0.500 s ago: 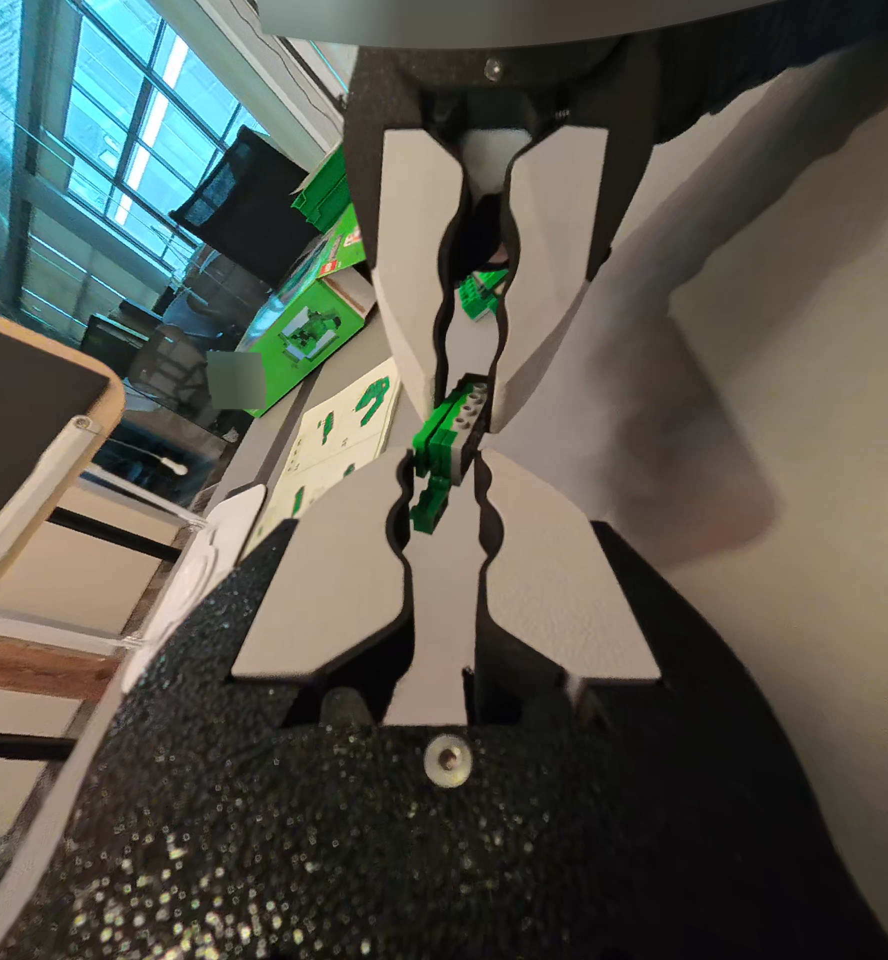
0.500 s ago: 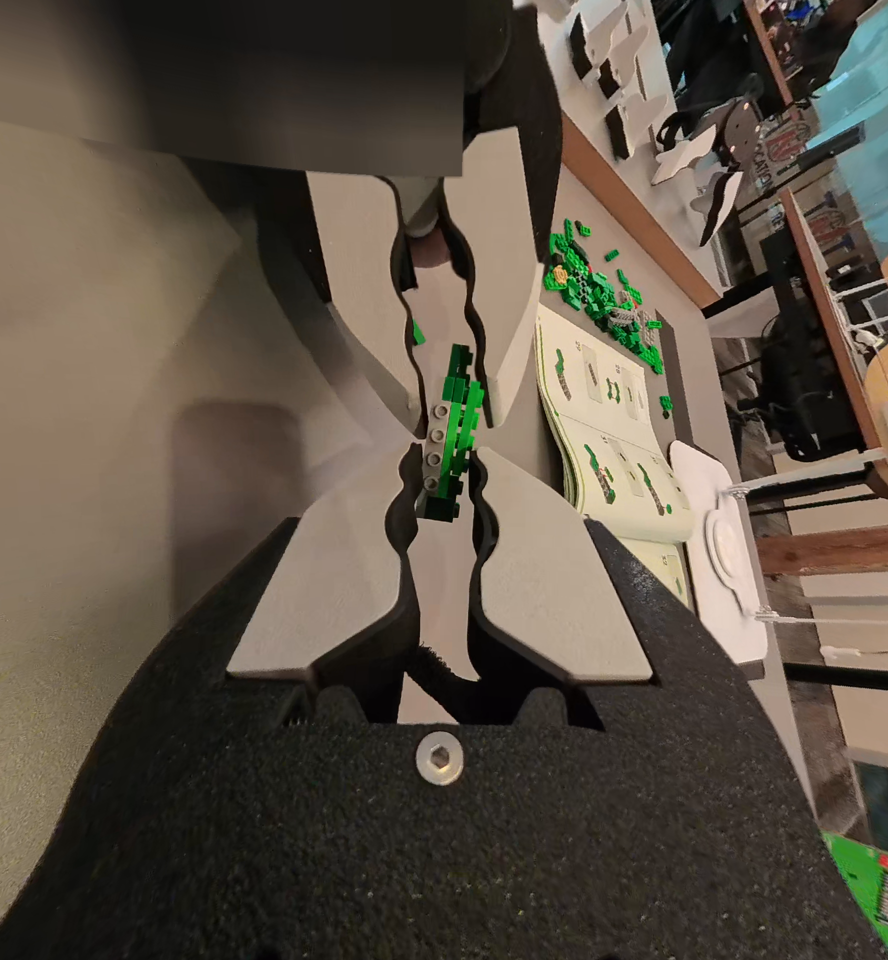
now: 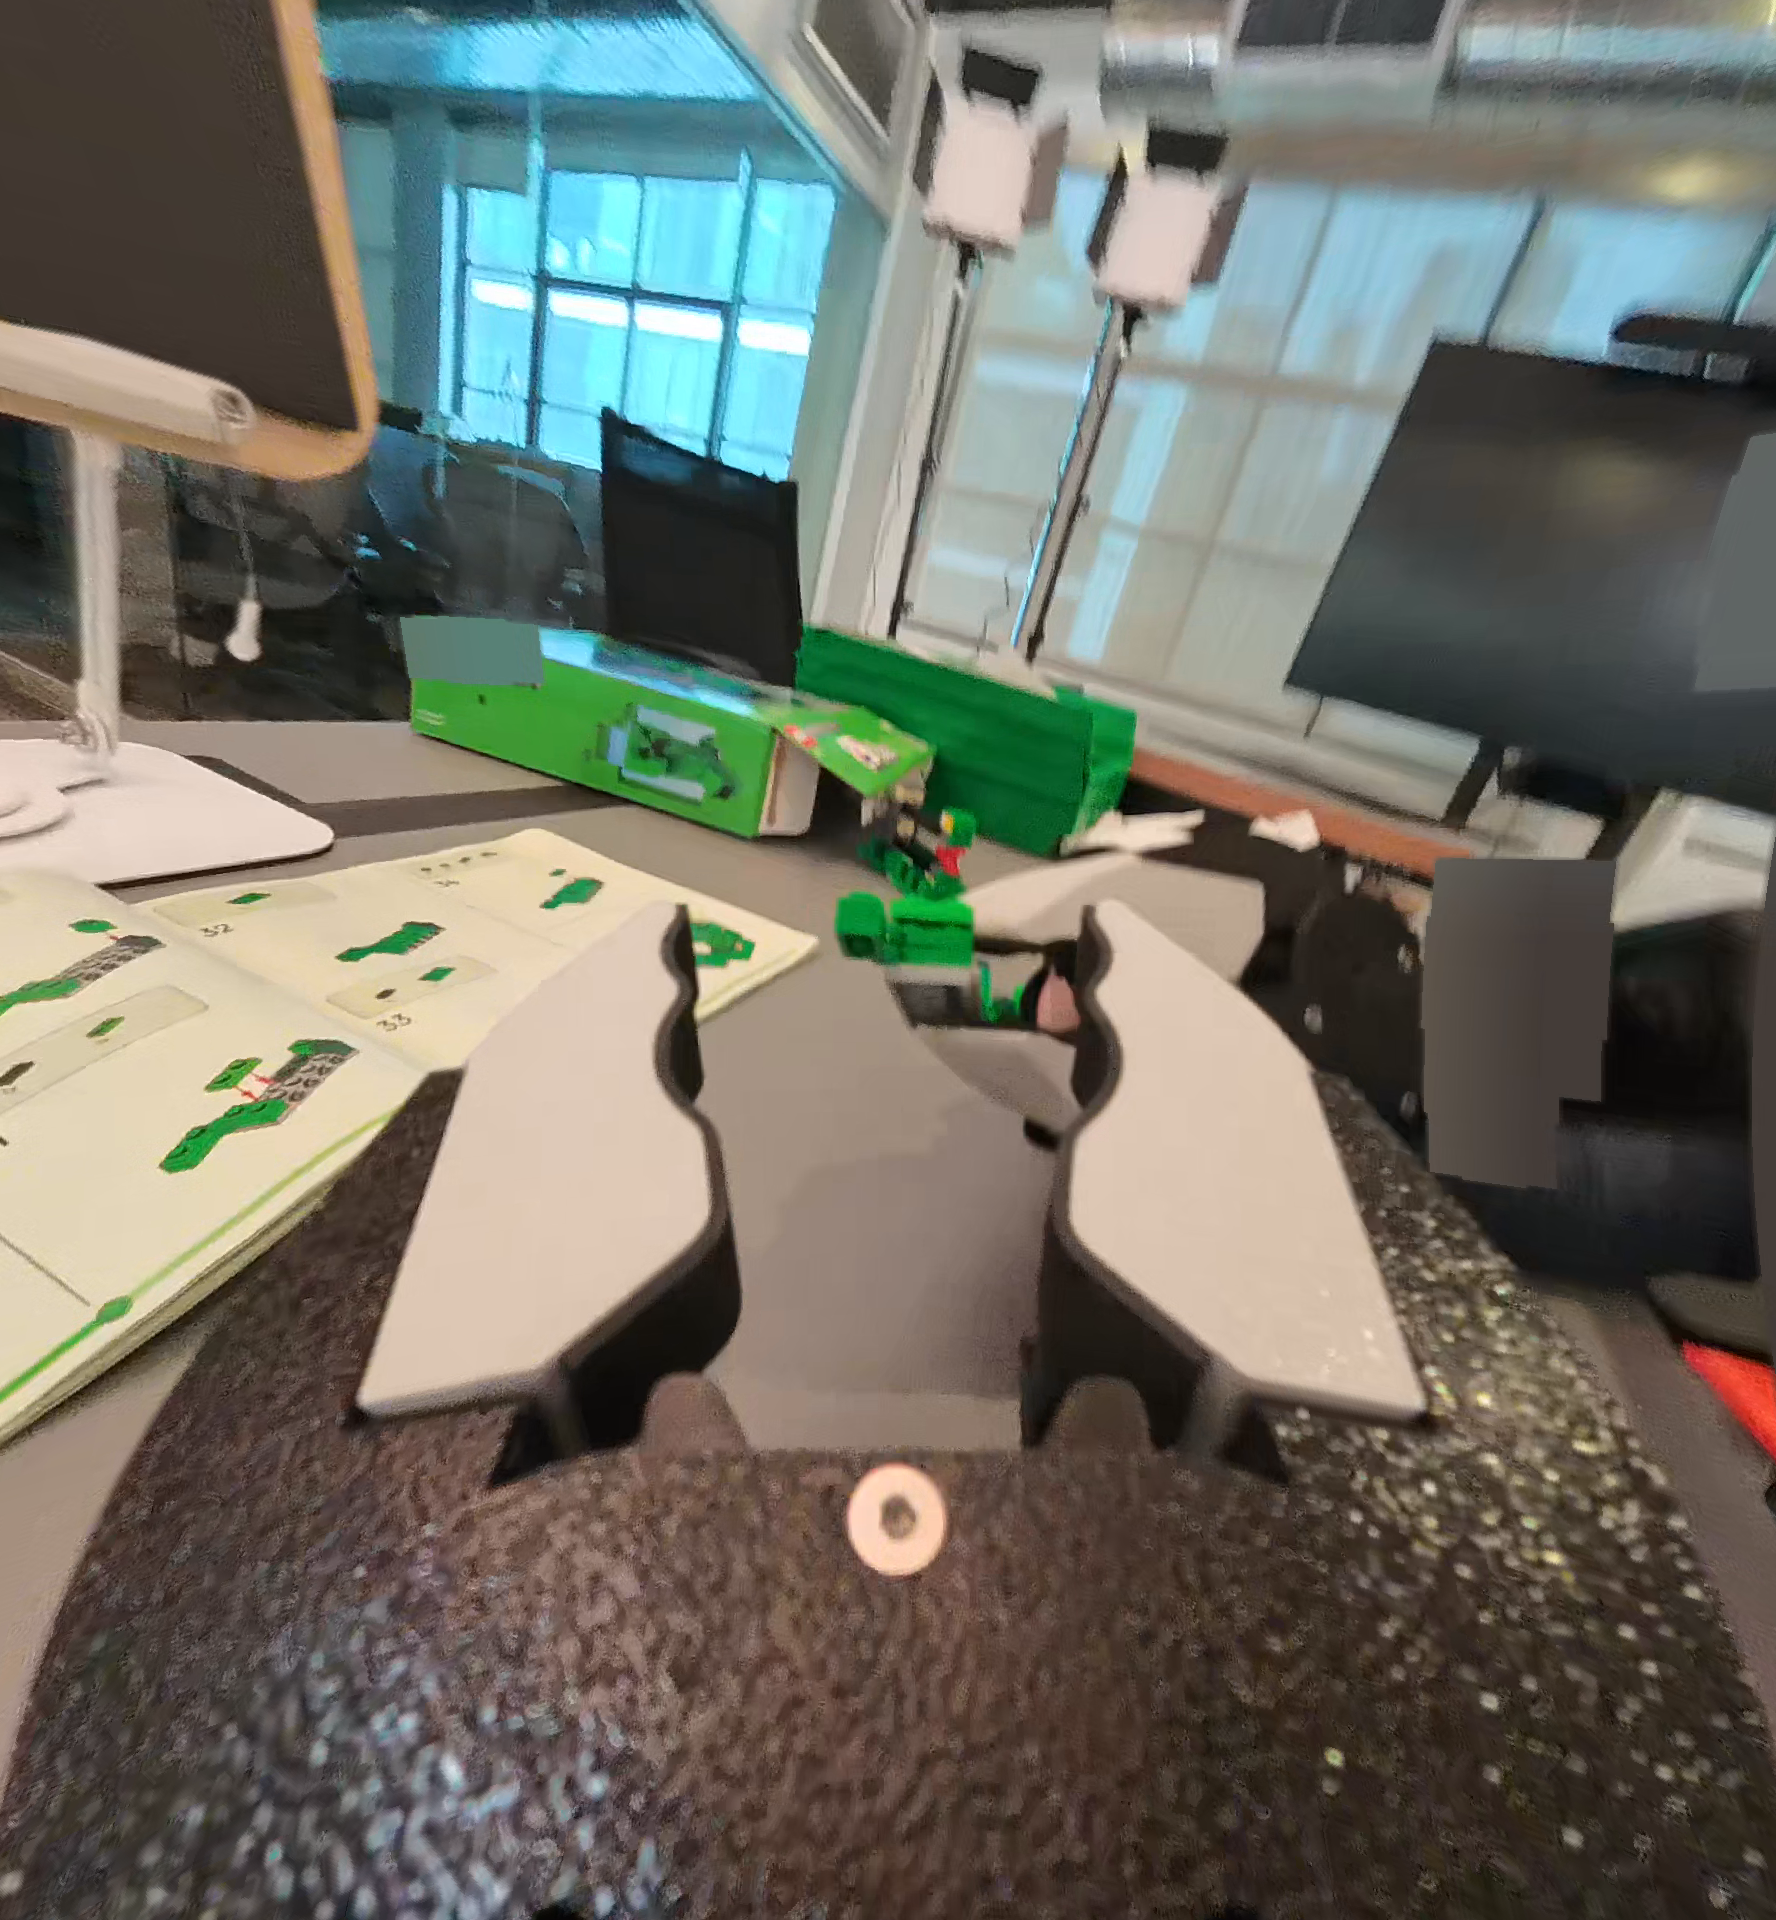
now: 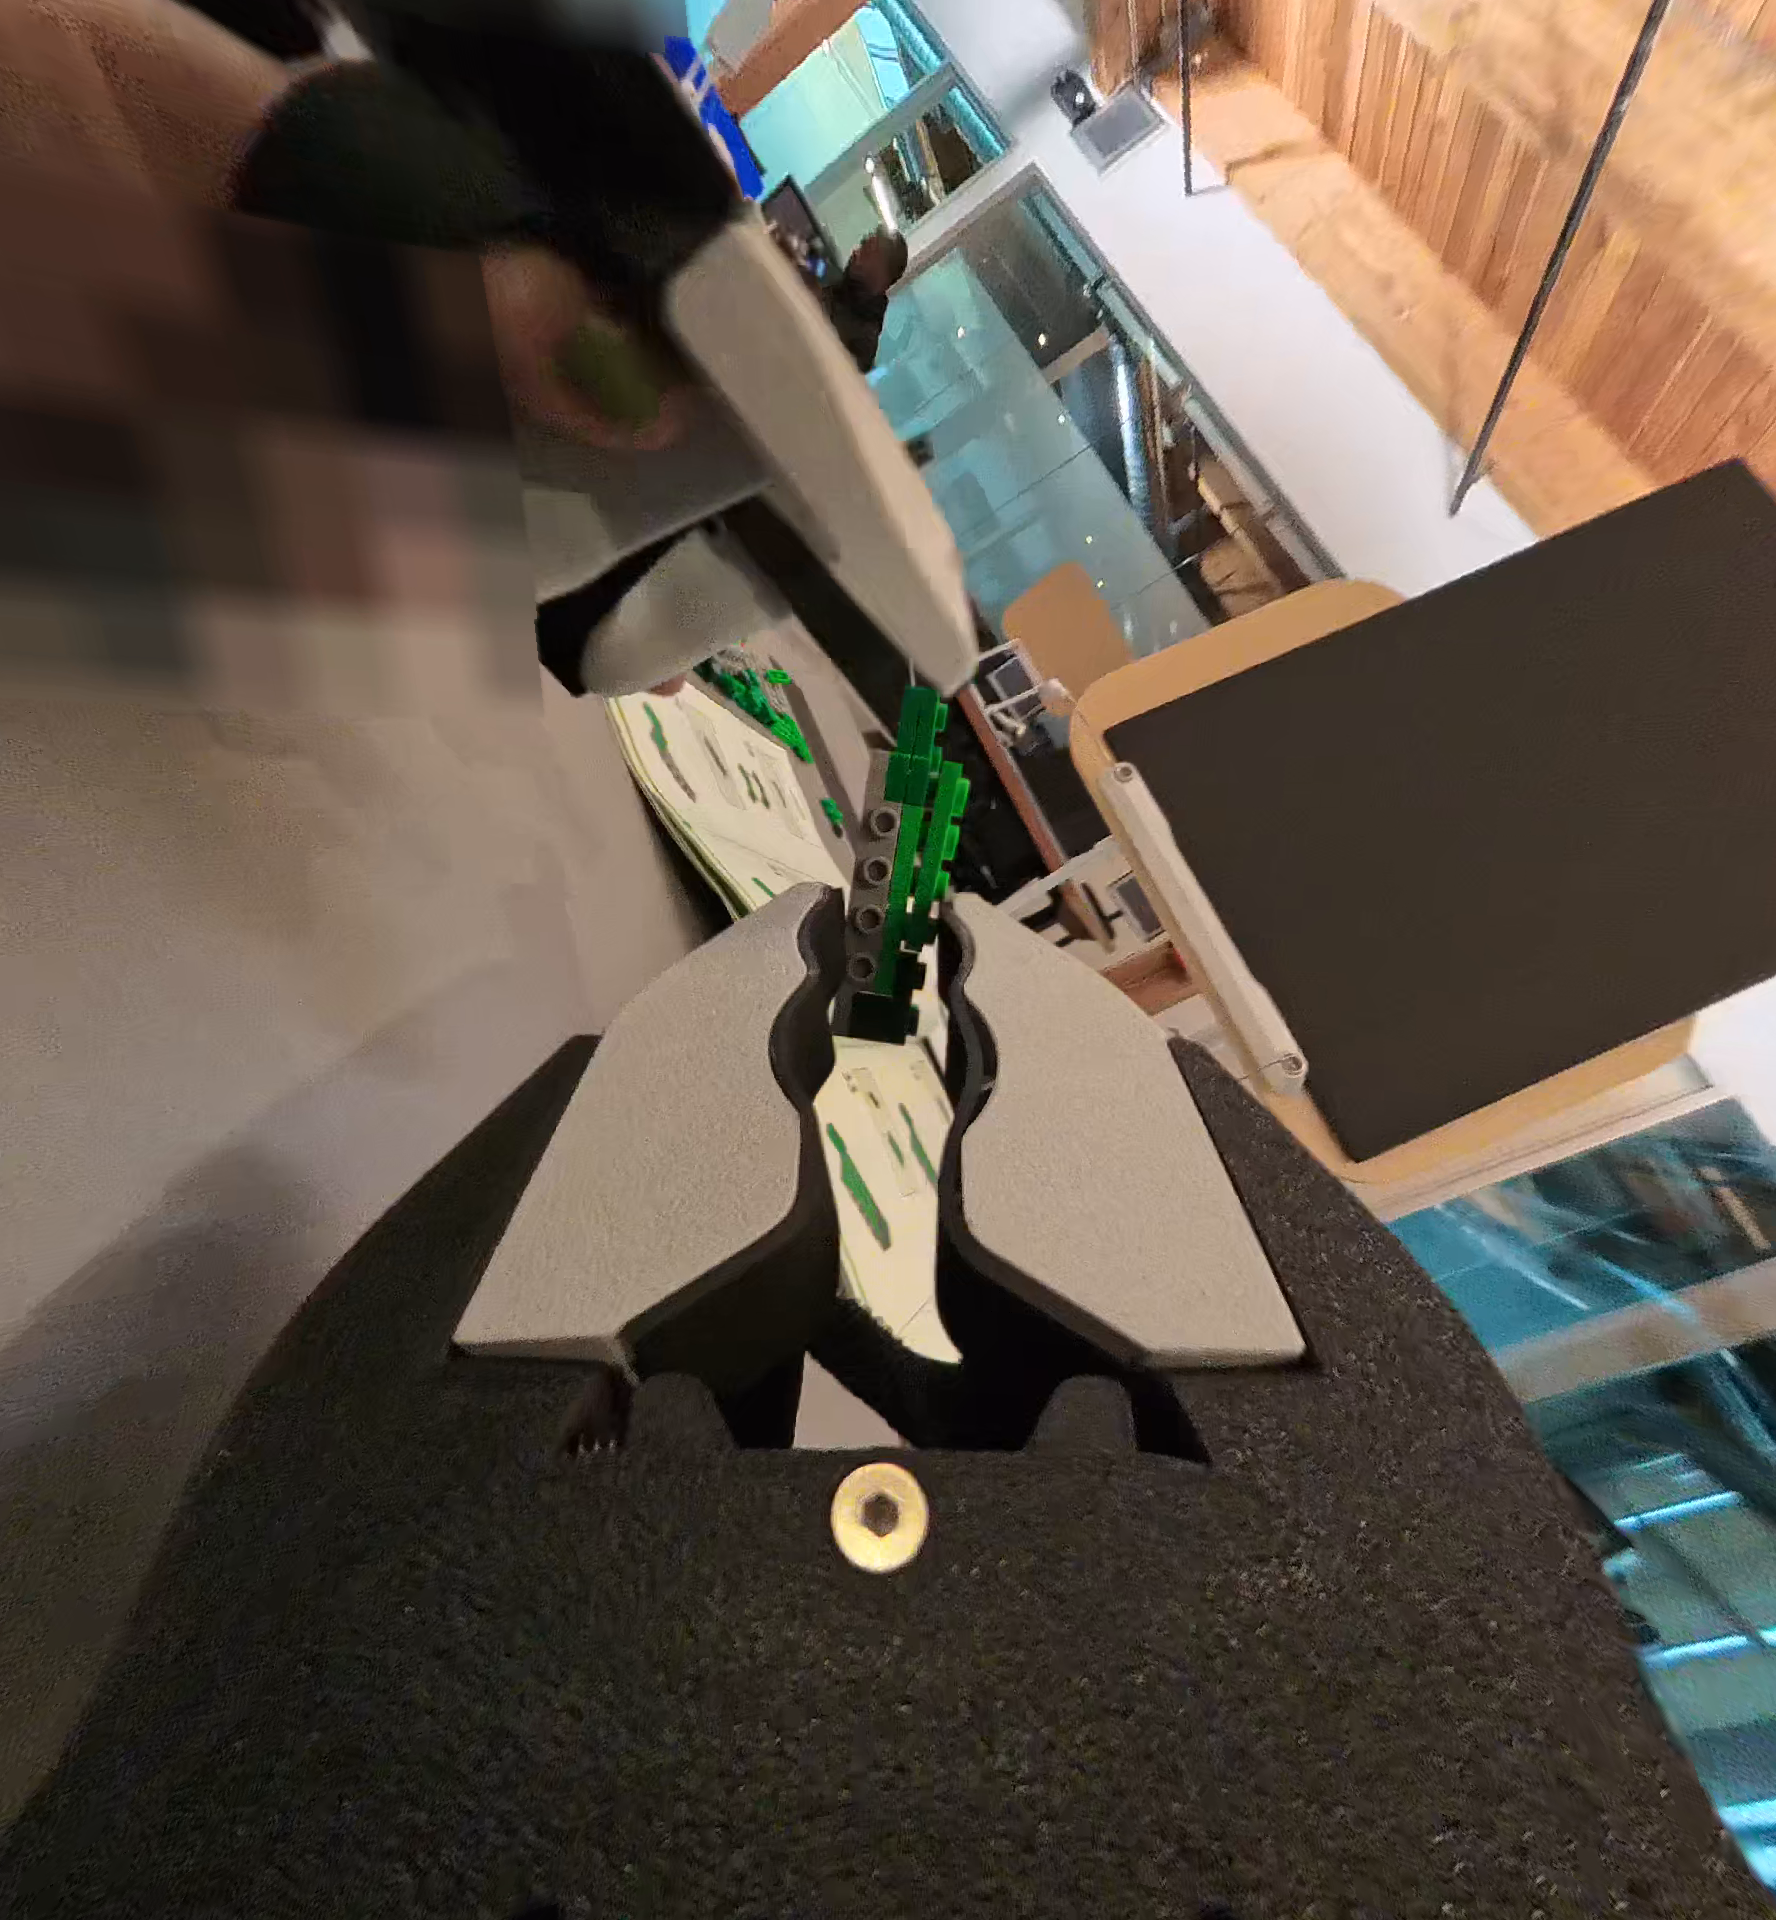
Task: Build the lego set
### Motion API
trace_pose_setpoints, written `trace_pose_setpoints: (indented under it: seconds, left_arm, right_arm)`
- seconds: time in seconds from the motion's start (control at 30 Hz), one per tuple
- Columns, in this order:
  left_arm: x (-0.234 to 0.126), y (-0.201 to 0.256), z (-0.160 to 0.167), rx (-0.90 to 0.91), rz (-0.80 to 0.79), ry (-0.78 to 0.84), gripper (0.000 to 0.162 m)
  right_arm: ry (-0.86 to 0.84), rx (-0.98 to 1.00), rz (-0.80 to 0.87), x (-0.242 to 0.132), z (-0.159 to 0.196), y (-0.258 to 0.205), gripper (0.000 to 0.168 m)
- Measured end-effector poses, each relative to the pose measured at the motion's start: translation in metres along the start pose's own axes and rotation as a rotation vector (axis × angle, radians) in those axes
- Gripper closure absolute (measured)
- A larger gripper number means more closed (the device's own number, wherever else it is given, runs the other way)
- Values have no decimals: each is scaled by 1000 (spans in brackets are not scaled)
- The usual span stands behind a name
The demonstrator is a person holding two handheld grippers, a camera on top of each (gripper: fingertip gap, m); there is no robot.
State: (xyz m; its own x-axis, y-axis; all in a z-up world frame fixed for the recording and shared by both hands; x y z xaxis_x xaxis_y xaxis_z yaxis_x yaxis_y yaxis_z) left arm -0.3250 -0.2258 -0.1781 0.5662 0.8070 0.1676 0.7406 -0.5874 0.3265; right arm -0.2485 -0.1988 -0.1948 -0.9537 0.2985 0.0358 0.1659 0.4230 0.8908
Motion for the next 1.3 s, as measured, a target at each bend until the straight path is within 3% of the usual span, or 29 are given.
trace_pose_setpoints:
  seconds: [0.37, 0.73, 1.3]
  left_arm:
    - [20, -39, -17, 0, -26, 126, 91]
    - [35, -35, -10, -64, 144, 52, 101]
    - [40, -20, 1, -98, 166, -34, 120]
  right_arm:
    - [-5, 112, 90, 16, 31, 26, 152]
    - [7, 182, 97, 13, 34, 32, 152]
    - [25, 70, 49, 15, 24, 18, 152]
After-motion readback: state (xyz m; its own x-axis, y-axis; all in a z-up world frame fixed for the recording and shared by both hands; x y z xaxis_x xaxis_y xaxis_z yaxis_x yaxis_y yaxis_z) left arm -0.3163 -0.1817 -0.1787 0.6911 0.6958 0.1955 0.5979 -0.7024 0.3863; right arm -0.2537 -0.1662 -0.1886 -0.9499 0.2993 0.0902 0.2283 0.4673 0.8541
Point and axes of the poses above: each gripper's, where its closed fingertips meet, x out along the fingers, z out of its underside, y = z × x across the jaws, the point moved 4 cm from there along -x, back along the fingers, and after that the axes turned 5 degrees about -x, right-handed, at the moved point
